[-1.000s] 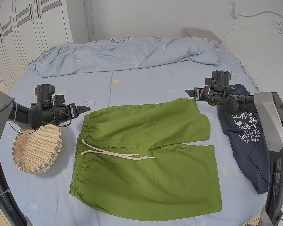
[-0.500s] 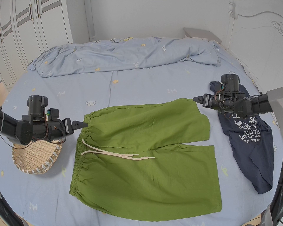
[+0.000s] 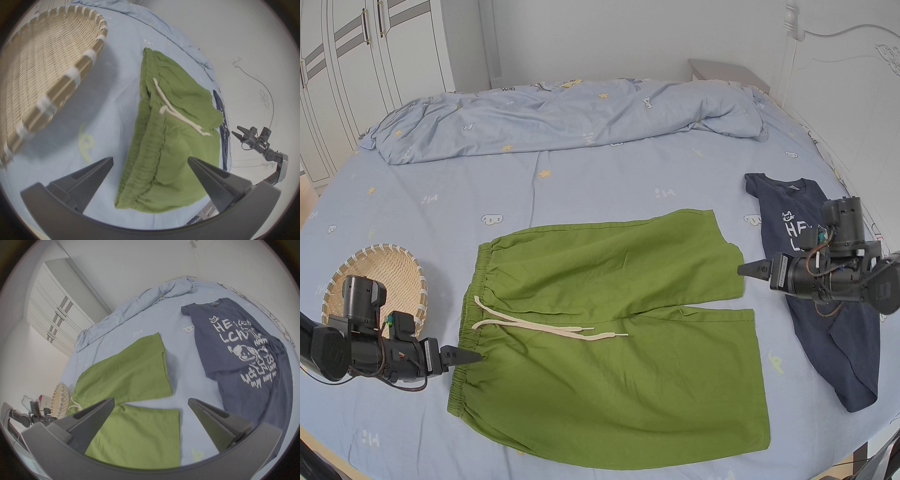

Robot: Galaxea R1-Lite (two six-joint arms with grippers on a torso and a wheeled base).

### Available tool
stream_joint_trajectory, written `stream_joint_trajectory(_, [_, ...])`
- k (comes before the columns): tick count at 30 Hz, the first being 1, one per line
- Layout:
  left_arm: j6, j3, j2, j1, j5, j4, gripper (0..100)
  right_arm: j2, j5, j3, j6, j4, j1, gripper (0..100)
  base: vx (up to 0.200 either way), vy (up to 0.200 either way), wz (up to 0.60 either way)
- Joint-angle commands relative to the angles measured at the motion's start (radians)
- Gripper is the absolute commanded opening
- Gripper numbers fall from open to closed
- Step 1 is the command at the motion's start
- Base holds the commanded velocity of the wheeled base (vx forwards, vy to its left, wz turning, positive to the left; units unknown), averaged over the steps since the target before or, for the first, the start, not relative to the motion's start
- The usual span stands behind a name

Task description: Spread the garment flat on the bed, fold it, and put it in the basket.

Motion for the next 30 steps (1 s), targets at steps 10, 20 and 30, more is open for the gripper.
stream_joint_trajectory(10, [0.000,0.094,0.067,-0.002,-0.109,-0.118,100,-0.252,0.013,0.198,0.026,-0.049,0.041,100,0.000,0.000,0.00])
stream_joint_trajectory(20, [0.003,0.137,0.086,-0.003,-0.152,-0.166,100,-0.252,0.014,0.204,0.026,-0.049,0.044,100,0.000,0.000,0.00])
stream_joint_trajectory(30, [0.064,0.224,0.069,0.031,-0.148,-0.238,100,-0.252,0.013,0.207,0.026,-0.049,0.045,100,0.000,0.000,0.00])
